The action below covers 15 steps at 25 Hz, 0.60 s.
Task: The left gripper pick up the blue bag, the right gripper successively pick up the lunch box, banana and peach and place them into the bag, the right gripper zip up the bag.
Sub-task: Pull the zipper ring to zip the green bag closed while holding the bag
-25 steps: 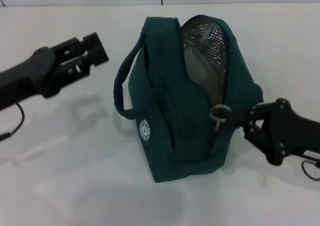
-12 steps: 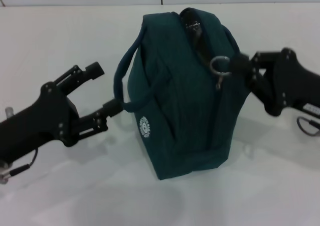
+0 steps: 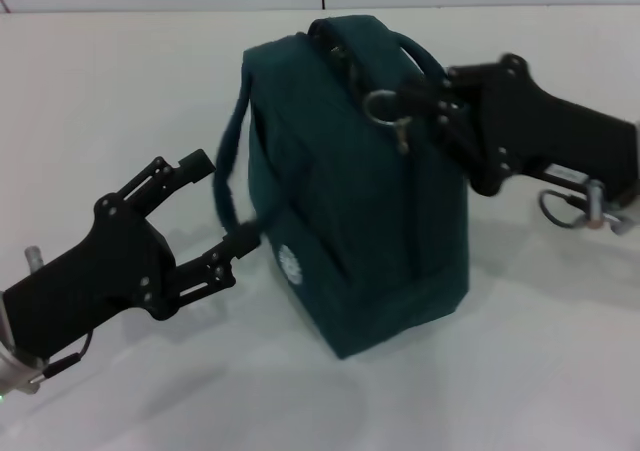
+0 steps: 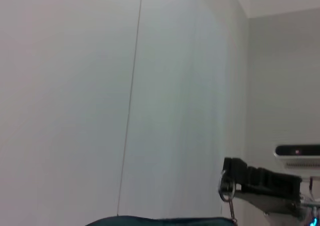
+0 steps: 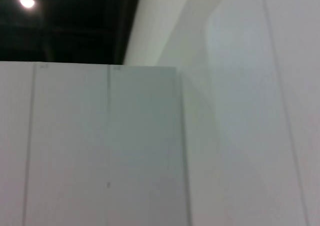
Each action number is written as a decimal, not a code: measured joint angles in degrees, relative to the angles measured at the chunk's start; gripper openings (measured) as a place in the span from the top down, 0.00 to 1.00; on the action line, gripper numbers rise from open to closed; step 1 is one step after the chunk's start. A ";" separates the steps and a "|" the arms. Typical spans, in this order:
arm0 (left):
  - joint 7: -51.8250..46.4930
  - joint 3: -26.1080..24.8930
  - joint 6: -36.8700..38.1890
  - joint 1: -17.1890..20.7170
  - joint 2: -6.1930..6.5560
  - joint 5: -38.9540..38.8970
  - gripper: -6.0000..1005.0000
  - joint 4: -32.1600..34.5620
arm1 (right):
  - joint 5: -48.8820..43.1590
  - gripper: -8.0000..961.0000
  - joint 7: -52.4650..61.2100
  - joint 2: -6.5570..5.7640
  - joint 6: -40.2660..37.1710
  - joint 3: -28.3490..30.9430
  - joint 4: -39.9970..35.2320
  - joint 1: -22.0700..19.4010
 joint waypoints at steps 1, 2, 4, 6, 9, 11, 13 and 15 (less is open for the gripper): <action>0.12 -0.07 -0.01 0.00 0.00 -0.04 0.11 -0.13 | 0.04 0.98 0.04 0.00 0.09 -0.24 0.06 0.79; 0.21 -0.16 -0.02 0.01 -0.01 -0.07 0.11 -0.26 | 0.15 0.98 0.10 0.00 0.22 -0.47 0.13 1.47; 0.13 -0.29 -0.03 0.03 -0.01 -0.18 0.11 -0.27 | 0.45 0.98 0.20 0.00 0.58 -1.02 0.18 2.16; 0.03 -0.35 -0.04 0.08 -0.02 -0.43 0.11 -0.31 | 0.81 0.98 0.22 -0.01 0.98 -1.39 -0.04 2.35; 0.06 -0.37 -0.14 0.24 -0.02 -0.93 0.11 -0.38 | 1.35 0.98 0.24 -0.01 1.79 -1.59 -0.14 3.02; 0.26 -0.35 -0.58 0.34 -0.02 -0.97 0.11 -0.40 | 1.43 0.98 0.22 -0.01 2.51 -1.70 -0.05 3.77; 0.35 -0.18 -1.54 0.31 -0.09 -0.98 0.11 -0.56 | 1.57 0.98 0.13 -0.01 3.58 -2.03 -0.07 4.35; 0.39 -0.06 -2.49 -0.22 -0.20 -0.90 0.11 -1.29 | 1.90 0.98 -0.04 -0.01 4.34 -2.29 -0.17 4.77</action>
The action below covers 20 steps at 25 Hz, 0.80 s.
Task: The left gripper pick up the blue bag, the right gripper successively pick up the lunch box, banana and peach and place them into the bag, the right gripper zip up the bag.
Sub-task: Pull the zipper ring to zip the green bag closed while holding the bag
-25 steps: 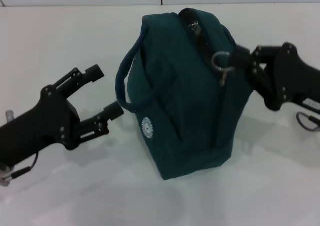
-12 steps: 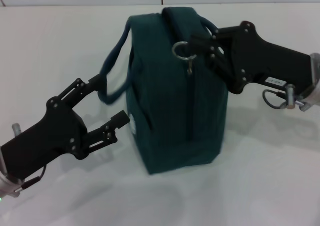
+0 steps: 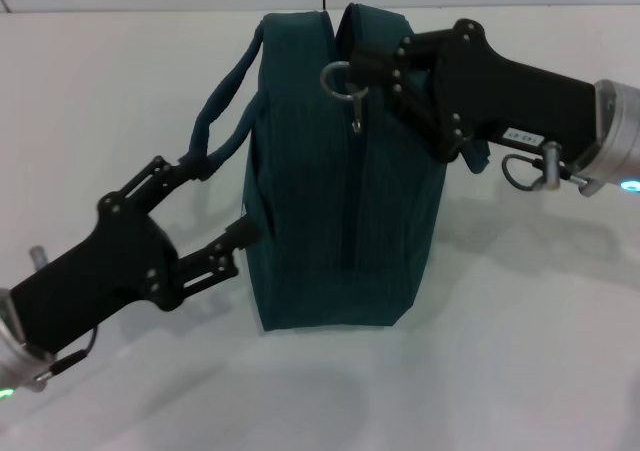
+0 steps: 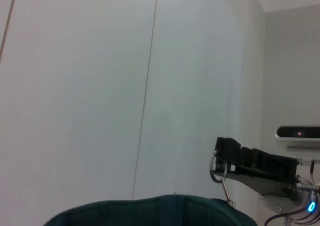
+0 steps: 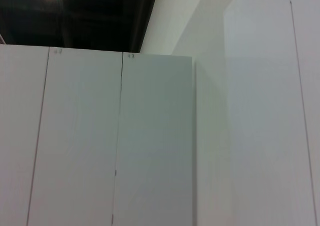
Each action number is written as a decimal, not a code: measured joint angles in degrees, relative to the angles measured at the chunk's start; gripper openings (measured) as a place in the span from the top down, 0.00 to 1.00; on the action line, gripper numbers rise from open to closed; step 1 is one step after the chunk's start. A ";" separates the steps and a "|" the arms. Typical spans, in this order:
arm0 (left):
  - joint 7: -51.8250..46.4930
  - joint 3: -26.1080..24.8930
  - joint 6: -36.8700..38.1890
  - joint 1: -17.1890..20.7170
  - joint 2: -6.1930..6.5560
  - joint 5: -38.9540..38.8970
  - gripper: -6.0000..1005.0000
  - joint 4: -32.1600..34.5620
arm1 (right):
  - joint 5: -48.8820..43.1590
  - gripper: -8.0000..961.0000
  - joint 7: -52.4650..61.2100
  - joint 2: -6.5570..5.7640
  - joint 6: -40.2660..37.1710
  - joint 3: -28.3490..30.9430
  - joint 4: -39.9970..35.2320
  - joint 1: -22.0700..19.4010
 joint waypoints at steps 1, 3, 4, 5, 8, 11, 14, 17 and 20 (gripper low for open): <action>0.02 0.01 -0.39 -0.46 -0.04 0.02 0.11 -0.57 | 0.10 0.98 -0.04 0.00 0.24 -0.03 -0.02 0.19; 0.06 0.03 -1.13 -1.66 -0.07 0.22 0.11 -1.90 | 0.18 0.98 -0.08 0.00 0.65 -0.08 -0.05 0.46; 0.06 0.05 -1.38 -2.32 -0.08 0.35 0.11 -2.44 | 0.19 0.98 -0.11 0.00 0.78 -0.08 -0.06 0.57; 0.07 0.07 -1.59 -2.77 -0.08 0.45 0.11 -2.81 | 0.19 0.98 -0.16 0.00 0.94 -0.08 -0.07 0.63; -0.08 0.11 -2.02 -3.80 -0.08 0.46 0.11 -3.47 | 0.20 0.98 -0.28 0.00 1.60 -0.12 -0.09 0.92; -0.53 0.11 -2.21 -4.53 -0.08 0.24 0.11 -3.79 | 0.23 0.99 -0.44 0.00 2.34 -0.60 -0.11 1.38; -1.85 0.09 -3.16 -5.31 -0.08 0.11 0.11 -4.38 | 0.28 0.99 -0.64 0.00 2.91 -1.12 -0.14 1.74; -3.85 0.07 -5.08 -6.15 -0.08 0.10 0.11 -4.46 | 0.32 0.99 -0.72 0.00 3.19 -1.26 -0.16 1.77; -4.40 -0.02 -6.64 -6.97 -0.18 -0.12 0.11 -5.11 | 0.37 0.99 -0.73 0.00 3.45 -1.31 -0.22 1.79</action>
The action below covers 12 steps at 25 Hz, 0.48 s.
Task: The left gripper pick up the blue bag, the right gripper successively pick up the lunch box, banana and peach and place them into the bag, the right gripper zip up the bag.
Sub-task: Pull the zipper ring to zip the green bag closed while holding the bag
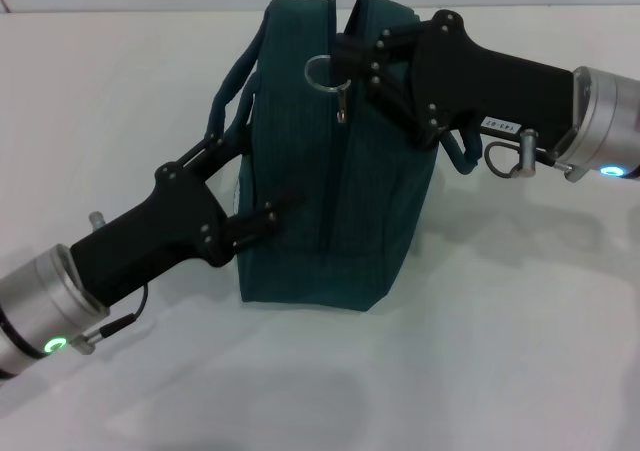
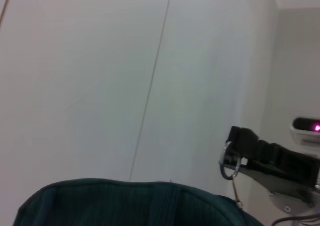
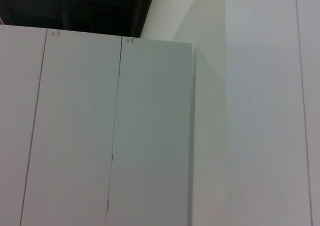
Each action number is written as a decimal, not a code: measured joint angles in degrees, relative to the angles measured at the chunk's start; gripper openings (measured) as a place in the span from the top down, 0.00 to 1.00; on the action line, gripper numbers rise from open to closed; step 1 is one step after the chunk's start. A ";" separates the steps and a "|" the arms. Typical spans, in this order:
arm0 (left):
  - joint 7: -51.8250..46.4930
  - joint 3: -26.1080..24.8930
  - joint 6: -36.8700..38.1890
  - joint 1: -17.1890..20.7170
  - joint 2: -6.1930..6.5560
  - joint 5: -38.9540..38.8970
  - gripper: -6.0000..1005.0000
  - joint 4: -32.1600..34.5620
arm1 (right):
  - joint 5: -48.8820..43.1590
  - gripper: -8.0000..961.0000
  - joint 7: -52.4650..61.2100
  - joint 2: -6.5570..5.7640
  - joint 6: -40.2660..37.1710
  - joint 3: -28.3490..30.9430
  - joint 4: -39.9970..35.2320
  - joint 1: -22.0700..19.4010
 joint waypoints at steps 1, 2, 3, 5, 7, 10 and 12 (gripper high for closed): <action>-0.01 -0.08 -0.29 -0.19 -0.01 -0.25 0.11 -0.28 | 0.04 0.99 0.00 0.00 0.03 -0.01 -0.05 0.00; 0.05 -0.09 -0.46 -0.37 0.00 -0.44 0.11 -0.52 | 0.13 0.99 -0.01 0.00 0.05 -0.01 -0.09 0.01; 0.31 -0.05 -0.64 -0.54 0.05 -0.60 0.13 -0.67 | 0.32 0.99 0.00 0.00 0.06 -0.05 -0.12 0.01; 1.05 0.17 -0.71 -0.85 0.13 -0.38 0.16 -0.58 | 0.72 0.99 -0.01 0.00 0.06 -0.15 -0.13 -0.20; 1.46 0.25 -0.73 -1.03 0.18 -0.13 0.20 -0.51 | 0.84 0.99 -0.01 0.00 0.05 -0.20 -0.13 -0.47; 1.55 0.67 -0.74 -1.15 0.20 0.06 0.27 -0.40 | 0.84 0.99 -0.01 0.00 0.03 -0.20 -0.13 -0.73; 1.56 1.26 -0.72 -1.27 0.25 0.12 0.32 -0.32 | 0.90 0.99 -0.01 0.00 -0.01 -0.20 -0.13 -0.85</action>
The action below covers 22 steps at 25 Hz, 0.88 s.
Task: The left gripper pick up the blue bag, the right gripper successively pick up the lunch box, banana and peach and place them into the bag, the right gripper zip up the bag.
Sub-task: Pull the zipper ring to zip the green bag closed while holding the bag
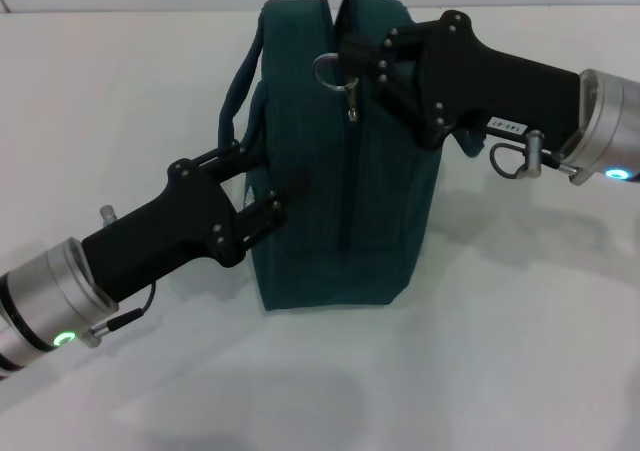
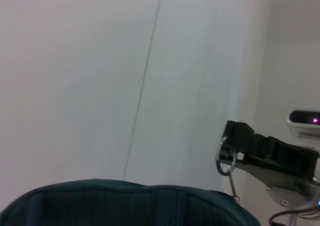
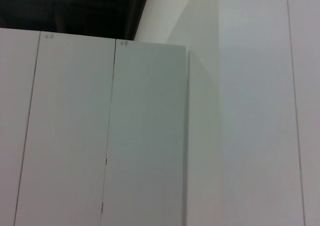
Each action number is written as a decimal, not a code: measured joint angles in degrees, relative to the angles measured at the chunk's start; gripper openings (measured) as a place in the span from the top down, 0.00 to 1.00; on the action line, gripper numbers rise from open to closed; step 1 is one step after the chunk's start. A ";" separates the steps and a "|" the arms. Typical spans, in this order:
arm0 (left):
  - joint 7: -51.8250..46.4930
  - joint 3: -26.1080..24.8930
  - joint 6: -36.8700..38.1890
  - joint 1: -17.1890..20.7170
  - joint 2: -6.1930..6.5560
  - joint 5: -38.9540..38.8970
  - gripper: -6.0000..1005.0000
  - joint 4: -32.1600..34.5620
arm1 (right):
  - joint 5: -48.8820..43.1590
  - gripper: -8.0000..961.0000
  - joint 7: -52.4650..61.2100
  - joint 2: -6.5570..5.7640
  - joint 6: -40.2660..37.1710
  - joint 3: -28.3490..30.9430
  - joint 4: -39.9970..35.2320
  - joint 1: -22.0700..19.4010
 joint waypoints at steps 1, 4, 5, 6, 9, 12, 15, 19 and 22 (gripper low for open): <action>0.01 0.15 0.01 -0.04 0.01 0.00 0.35 0.02 | 0.12 0.99 0.00 0.00 -0.03 0.01 0.00 -0.05; 0.02 0.30 0.14 -0.17 0.03 0.00 0.44 0.04 | 0.42 0.99 0.00 0.00 -0.18 0.02 0.04 -0.31; 0.02 0.30 0.16 -0.19 0.04 0.01 0.48 0.04 | 0.44 0.99 0.00 0.00 -0.24 0.02 0.04 -0.43; 0.02 0.30 0.17 -0.21 0.03 0.01 0.52 0.02 | 0.44 0.99 0.00 0.00 -0.24 0.02 0.04 -0.43; -0.02 0.30 0.23 -0.23 0.03 0.03 0.63 -0.03 | 0.50 0.99 0.00 0.00 -0.48 0.03 0.08 -0.73; -0.28 0.56 0.40 -0.24 0.04 0.04 0.75 0.02 | 0.50 0.99 0.00 0.00 -0.49 0.03 0.09 -0.86; -0.33 1.74 0.47 -0.42 0.09 0.07 0.86 0.12 | 0.67 0.99 0.01 0.00 -0.49 0.03 0.10 -1.24; -0.42 3.25 0.57 -0.63 0.22 0.08 0.92 0.28 | 1.80 0.99 0.61 0.00 -0.16 0.11 0.48 -1.65; -0.74 4.95 0.82 -0.71 0.39 0.06 0.94 0.74 | 2.28 0.99 0.99 0.00 0.30 0.35 0.70 -2.05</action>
